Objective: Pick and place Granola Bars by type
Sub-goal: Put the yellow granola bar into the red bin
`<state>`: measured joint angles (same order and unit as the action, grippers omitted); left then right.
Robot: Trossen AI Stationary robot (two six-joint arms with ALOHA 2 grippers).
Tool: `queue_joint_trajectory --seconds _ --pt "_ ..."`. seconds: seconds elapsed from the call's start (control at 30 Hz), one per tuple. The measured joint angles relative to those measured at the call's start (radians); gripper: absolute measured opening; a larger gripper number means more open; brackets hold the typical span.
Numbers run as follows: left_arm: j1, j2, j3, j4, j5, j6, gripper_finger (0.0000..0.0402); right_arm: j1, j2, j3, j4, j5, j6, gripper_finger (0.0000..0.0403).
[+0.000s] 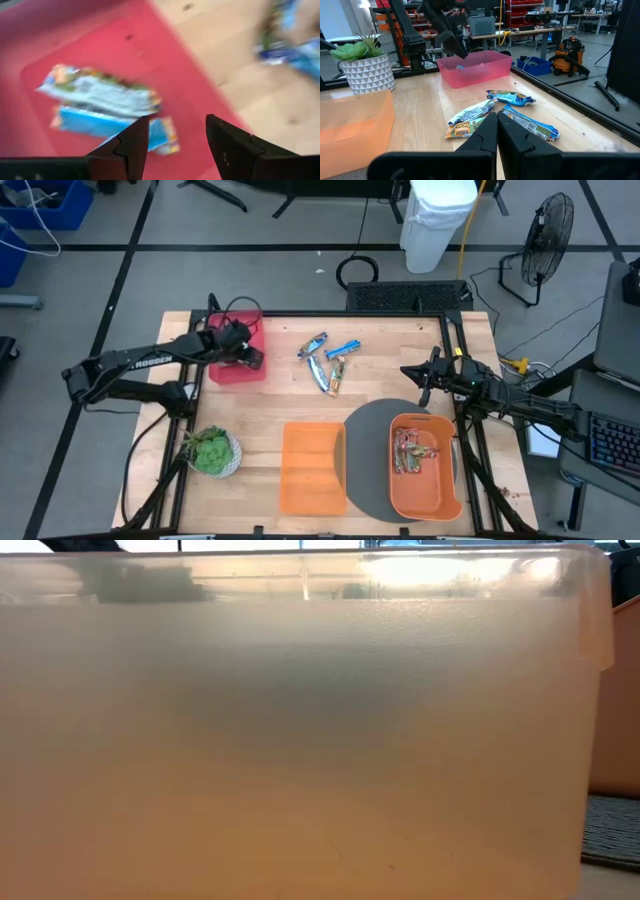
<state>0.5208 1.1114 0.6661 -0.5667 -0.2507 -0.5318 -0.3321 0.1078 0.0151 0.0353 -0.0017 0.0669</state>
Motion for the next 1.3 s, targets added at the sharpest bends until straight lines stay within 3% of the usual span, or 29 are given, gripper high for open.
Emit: queue_joint_trajectory --seconds 0.1,0.27,0.4,1.0,1.3 --pt "-0.025 0.0 0.026 0.072 0.078 -0.011 0.02 0.0 0.0 0.0 0.0 0.0 0.0 0.0" --pt "-0.086 0.012 0.029 0.341 0.305 -0.009 0.02 0.0 0.0 0.0 0.0 0.0 0.0 0.0" --pt "-0.15 0.07 0.04 0.47 0.386 -0.004 0.02 0.0 0.0 0.0 0.0 0.0 0.0 0.0" --pt "-0.271 0.679 0.64 0.166 0.329 0.12 0.02 0.0 0.0 0.0 -0.001 0.0 0.0 0.0" --pt "-0.275 0.932 0.82 0.132 0.346 0.074 0.02 0.0 0.0 0.0 -0.001 0.0 0.0 0.0"
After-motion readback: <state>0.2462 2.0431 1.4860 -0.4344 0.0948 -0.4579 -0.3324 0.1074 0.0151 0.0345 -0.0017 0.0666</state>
